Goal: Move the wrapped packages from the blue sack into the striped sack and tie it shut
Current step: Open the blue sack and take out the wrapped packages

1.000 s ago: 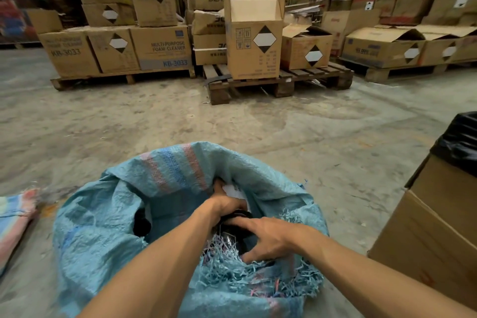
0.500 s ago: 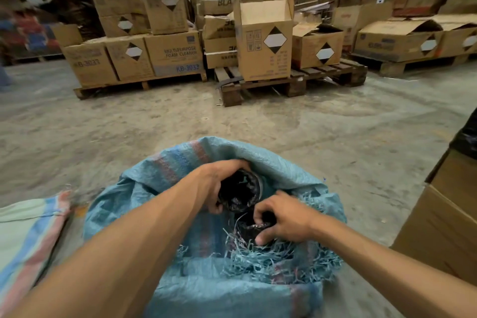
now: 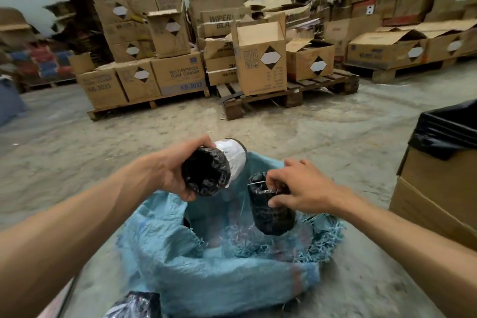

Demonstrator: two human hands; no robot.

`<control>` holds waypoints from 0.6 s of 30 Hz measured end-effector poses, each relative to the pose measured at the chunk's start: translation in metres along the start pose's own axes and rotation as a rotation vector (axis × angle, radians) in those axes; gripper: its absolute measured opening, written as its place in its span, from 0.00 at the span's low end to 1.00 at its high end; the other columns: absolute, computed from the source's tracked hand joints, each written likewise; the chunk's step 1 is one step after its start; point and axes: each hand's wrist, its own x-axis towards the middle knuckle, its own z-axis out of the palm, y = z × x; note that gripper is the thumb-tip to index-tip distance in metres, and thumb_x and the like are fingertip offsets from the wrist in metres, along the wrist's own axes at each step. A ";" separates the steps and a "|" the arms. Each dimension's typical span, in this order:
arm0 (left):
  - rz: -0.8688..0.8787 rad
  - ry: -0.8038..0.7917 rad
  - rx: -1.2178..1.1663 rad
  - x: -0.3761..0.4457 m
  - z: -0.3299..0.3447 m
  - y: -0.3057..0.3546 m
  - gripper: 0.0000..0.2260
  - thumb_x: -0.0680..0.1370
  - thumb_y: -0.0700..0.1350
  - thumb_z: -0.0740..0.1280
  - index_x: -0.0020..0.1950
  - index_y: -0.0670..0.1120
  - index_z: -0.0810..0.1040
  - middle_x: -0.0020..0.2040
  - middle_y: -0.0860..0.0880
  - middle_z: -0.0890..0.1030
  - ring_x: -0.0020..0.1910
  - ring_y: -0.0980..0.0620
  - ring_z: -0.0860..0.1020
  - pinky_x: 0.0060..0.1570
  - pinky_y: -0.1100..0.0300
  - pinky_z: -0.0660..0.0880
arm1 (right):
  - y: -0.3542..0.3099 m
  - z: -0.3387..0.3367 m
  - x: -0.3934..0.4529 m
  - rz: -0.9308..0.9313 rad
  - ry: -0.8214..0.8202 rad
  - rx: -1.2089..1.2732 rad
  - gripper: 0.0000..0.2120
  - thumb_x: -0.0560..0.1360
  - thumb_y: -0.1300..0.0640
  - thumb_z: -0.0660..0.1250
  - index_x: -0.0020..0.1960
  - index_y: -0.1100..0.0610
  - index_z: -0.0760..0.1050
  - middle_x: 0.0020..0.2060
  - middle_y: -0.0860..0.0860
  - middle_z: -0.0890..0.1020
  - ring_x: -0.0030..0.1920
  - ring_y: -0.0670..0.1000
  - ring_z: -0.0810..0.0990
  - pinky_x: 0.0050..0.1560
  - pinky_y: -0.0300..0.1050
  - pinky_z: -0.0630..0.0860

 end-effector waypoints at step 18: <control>0.171 0.314 0.403 -0.193 -0.020 -0.079 0.34 0.57 0.55 0.73 0.62 0.66 0.69 0.54 0.49 0.76 0.51 0.50 0.77 0.37 0.59 0.75 | -0.108 -0.066 -0.013 -0.044 -0.168 0.876 0.12 0.77 0.50 0.70 0.51 0.59 0.80 0.44 0.54 0.85 0.42 0.47 0.82 0.48 0.44 0.77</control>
